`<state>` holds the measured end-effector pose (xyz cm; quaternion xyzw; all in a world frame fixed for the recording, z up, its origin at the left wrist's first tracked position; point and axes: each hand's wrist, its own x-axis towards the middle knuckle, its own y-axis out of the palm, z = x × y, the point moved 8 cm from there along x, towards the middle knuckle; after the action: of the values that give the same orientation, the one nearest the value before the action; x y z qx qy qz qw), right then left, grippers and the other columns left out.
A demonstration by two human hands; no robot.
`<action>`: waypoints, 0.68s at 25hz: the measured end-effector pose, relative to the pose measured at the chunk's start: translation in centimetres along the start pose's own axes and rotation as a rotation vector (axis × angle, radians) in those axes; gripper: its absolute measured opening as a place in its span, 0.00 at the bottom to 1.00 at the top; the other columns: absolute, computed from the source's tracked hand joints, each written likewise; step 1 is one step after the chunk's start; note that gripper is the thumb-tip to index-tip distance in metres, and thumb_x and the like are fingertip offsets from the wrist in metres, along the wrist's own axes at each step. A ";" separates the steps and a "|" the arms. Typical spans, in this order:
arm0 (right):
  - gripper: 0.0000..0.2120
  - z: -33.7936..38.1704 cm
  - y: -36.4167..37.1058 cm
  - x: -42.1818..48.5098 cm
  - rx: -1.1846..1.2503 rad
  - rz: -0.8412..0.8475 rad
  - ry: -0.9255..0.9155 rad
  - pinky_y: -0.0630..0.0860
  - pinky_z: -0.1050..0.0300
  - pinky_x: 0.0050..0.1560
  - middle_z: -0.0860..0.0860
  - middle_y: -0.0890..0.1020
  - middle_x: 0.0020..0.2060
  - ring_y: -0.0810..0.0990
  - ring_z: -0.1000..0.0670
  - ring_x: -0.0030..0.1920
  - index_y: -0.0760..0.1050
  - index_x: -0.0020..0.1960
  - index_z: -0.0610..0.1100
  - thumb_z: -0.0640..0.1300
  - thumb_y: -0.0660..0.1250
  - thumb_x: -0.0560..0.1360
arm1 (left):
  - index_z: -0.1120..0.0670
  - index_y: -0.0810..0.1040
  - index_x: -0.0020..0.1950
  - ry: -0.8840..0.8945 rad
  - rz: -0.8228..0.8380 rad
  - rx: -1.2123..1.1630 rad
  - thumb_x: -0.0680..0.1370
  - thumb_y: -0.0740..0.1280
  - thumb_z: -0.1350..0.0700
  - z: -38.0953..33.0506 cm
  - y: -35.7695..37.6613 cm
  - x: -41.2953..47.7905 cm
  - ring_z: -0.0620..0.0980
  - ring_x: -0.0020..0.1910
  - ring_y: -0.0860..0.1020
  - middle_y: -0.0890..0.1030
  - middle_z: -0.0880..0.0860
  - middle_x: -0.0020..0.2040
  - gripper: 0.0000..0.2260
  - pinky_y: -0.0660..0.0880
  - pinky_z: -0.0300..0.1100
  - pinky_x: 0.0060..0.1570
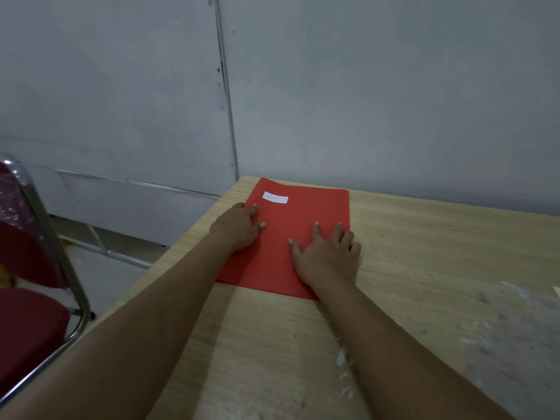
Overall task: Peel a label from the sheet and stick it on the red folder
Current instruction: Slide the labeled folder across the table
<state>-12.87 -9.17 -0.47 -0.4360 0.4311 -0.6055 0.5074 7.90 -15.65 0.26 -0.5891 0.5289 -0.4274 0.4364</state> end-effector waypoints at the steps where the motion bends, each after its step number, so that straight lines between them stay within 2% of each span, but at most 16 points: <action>1: 0.38 0.1 0.0 0.0 0.001 -0.001 -0.002 0.52 0.41 0.75 0.37 0.56 0.79 0.54 0.36 0.78 0.56 0.81 0.52 0.71 0.49 0.77 | 0.49 0.61 0.79 -0.001 0.000 0.007 0.80 0.60 0.41 0.0 -0.1 0.0 0.57 0.77 0.62 0.60 0.56 0.79 0.29 0.62 0.54 0.74; 7: 0.38 -0.4 0.0 0.4 0.072 0.019 0.015 0.55 0.41 0.72 0.39 0.58 0.78 0.56 0.38 0.76 0.60 0.80 0.53 0.72 0.52 0.75 | 0.49 0.60 0.79 0.013 0.011 0.020 0.80 0.60 0.40 -0.2 -0.3 0.0 0.57 0.77 0.62 0.58 0.56 0.80 0.29 0.62 0.53 0.73; 10: 0.33 -1.4 -1.0 0.7 0.297 -0.029 0.048 0.58 0.43 0.71 0.45 0.66 0.74 0.61 0.41 0.73 0.69 0.74 0.54 0.69 0.57 0.75 | 0.50 0.61 0.79 0.025 -0.017 0.024 0.81 0.58 0.39 -0.5 -1.1 -0.3 0.57 0.77 0.62 0.55 0.55 0.81 0.29 0.62 0.53 0.73; 12: 0.26 -2.6 -2.0 0.6 0.421 -0.105 0.046 0.60 0.45 0.68 0.48 0.72 0.70 0.65 0.43 0.70 0.75 0.70 0.55 0.65 0.61 0.76 | 0.51 0.64 0.78 0.057 -0.094 0.025 0.81 0.57 0.40 -1.6 -1.7 -1.3 0.57 0.76 0.65 0.57 0.54 0.81 0.28 0.65 0.53 0.71; 15: 0.19 -4.4 -3.9 -0.4 0.362 -0.229 -0.038 0.63 0.47 0.63 0.51 0.78 0.62 0.70 0.45 0.65 0.79 0.64 0.54 0.59 0.61 0.77 | 0.52 0.69 0.75 0.206 -0.215 0.004 0.81 0.59 0.43 -5.6 -1.9 -3.5 0.55 0.75 0.67 0.64 0.53 0.78 0.25 0.65 0.53 0.72; 17: 0.18 -6.7 -4.6 -1.1 0.264 -0.237 -0.068 0.65 0.47 0.62 0.52 0.79 0.61 0.73 0.46 0.63 0.79 0.63 0.53 0.58 0.61 0.78 | 0.52 0.70 0.74 0.303 -0.208 -0.018 0.80 0.60 0.44 -9.5 -0.9 -5.3 0.54 0.75 0.67 0.67 0.53 0.77 0.24 0.62 0.54 0.75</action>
<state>-20.28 -7.03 2.19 -0.4334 0.2760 -0.6975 0.4994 -1.39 -10.94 3.31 -0.5736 0.5285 -0.5494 0.2998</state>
